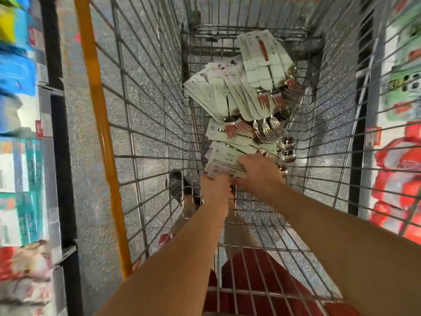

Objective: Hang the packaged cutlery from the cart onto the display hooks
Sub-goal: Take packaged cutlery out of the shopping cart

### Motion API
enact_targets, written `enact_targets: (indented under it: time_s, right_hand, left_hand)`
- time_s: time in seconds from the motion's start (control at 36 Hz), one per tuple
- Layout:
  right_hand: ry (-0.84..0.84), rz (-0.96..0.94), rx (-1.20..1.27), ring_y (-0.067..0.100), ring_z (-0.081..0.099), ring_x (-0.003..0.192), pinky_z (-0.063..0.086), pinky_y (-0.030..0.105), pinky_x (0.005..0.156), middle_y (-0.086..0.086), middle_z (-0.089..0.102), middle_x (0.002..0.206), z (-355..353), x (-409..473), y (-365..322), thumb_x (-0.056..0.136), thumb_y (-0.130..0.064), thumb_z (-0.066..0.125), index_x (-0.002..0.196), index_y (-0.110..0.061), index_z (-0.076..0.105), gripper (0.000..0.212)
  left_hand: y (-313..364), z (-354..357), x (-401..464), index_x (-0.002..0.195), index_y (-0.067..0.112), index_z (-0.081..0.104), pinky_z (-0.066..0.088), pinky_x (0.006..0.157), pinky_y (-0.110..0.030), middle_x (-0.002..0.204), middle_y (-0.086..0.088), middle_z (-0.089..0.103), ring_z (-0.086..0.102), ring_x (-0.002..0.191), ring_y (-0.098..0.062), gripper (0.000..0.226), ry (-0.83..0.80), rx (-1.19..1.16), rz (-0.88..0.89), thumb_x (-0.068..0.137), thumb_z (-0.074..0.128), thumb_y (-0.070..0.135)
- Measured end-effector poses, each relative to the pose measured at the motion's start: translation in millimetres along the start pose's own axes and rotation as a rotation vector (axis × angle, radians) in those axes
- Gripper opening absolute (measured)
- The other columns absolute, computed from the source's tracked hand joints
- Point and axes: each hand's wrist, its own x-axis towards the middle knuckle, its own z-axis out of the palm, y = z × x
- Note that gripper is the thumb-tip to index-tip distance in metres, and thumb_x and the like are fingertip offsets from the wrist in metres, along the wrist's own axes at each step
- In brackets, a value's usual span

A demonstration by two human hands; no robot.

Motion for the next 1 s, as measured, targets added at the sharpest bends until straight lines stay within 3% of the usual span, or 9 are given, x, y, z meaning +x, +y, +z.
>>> enact_targets:
  time_s: [0.08,0.14,0.25,0.44,0.56,0.72,0.83,0.92,1.0]
  right_hand:
    - [-0.046,0.048,0.227,0.011,0.053,0.078,0.038,0.025,0.057,-0.014,0.052,0.079,-5,1,1,0.082,-0.057,0.067,0.079,-0.035,0.047,0.03]
    - [-0.087,0.093,0.368,0.014,0.056,0.074,0.039,0.028,0.055,-0.01,0.056,0.079,-11,1,0,0.085,-0.053,0.065,0.079,-0.032,0.05,0.027]
    - [-0.142,0.199,0.682,0.023,0.069,0.082,0.058,0.039,0.073,0.003,0.071,0.094,-29,-2,-3,0.094,-0.037,0.062,0.1,-0.017,0.066,0.021]
    - [-0.225,0.315,1.1,0.02,0.072,0.093,0.057,0.036,0.084,0.004,0.074,0.106,-72,-12,5,0.098,-0.036,0.055,0.11,-0.015,0.065,0.026]
    - [-0.306,0.286,1.267,0.023,0.07,0.103,0.052,0.041,0.097,0.004,0.073,0.111,-111,-27,2,0.094,-0.033,0.06,0.117,-0.014,0.063,0.03]
    - [-0.384,0.137,1.253,0.017,0.07,0.098,0.053,0.037,0.094,0.001,0.074,0.103,-166,-51,-16,0.089,-0.037,0.067,0.118,-0.011,0.058,0.041]
    - [-0.206,0.022,1.02,0.002,0.061,0.062,0.046,0.011,0.053,-0.008,0.065,0.066,-215,-74,-38,0.097,-0.039,0.057,0.084,-0.023,0.057,0.02]
    - [0.023,-0.069,0.85,0.009,0.057,0.056,0.044,0.021,0.056,-0.01,0.06,0.055,-239,-79,-49,0.089,-0.052,0.063,0.069,-0.02,0.059,0.038]
    - [0.166,-0.026,0.866,0.016,0.053,0.062,0.041,0.03,0.062,-0.001,0.057,0.069,-264,-79,-59,0.092,-0.052,0.059,0.074,-0.016,0.057,0.041]
  left_hand:
    - [8,0,-3,0.116,0.002,0.059,0.043,0.048,-0.021,0.098,-0.012,0.064,0.053,0.064,-0.011,0.034,-0.012,0.013,0.003,0.083,0.062,0.0]
    - [13,1,-2,0.114,0.003,0.057,0.046,0.057,-0.025,0.1,-0.011,0.065,0.057,0.074,-0.015,0.033,0.001,0.027,0.01,0.082,0.064,0.003]
    - [27,3,-7,0.117,0.007,0.051,0.043,0.065,-0.027,0.101,-0.009,0.06,0.053,0.078,-0.015,0.031,-0.004,0.099,0.06,0.089,0.062,0.016]
    - [61,4,-36,0.114,0.011,0.059,0.048,0.068,-0.032,0.104,-0.006,0.065,0.058,0.084,-0.015,0.039,-0.121,0.153,0.114,0.095,0.056,0.046]
    - [93,6,-68,0.093,0.022,0.072,0.049,0.102,-0.049,0.104,-0.008,0.071,0.066,0.103,-0.029,0.036,-0.425,0.183,0.134,0.099,0.049,0.049]
    - [139,5,-124,0.119,0.011,0.062,0.06,0.074,-0.039,0.095,-0.012,0.073,0.072,0.081,-0.025,0.032,-0.671,0.167,0.112,0.103,0.048,0.036]
    - [163,0,-146,0.133,0.009,0.057,0.054,0.094,-0.054,0.116,-0.018,0.071,0.07,0.103,-0.036,0.057,-0.642,0.15,0.181,0.092,0.064,0.048]
    - [182,-8,-169,0.124,0.007,0.061,0.062,0.072,-0.04,0.106,-0.015,0.072,0.073,0.087,-0.027,0.041,-0.624,0.157,0.284,0.106,0.04,0.038]
    - [199,-17,-192,0.115,0.006,0.066,0.058,0.078,-0.042,0.108,-0.019,0.072,0.072,0.092,-0.031,0.046,-0.585,0.123,0.36,0.105,0.039,0.042]
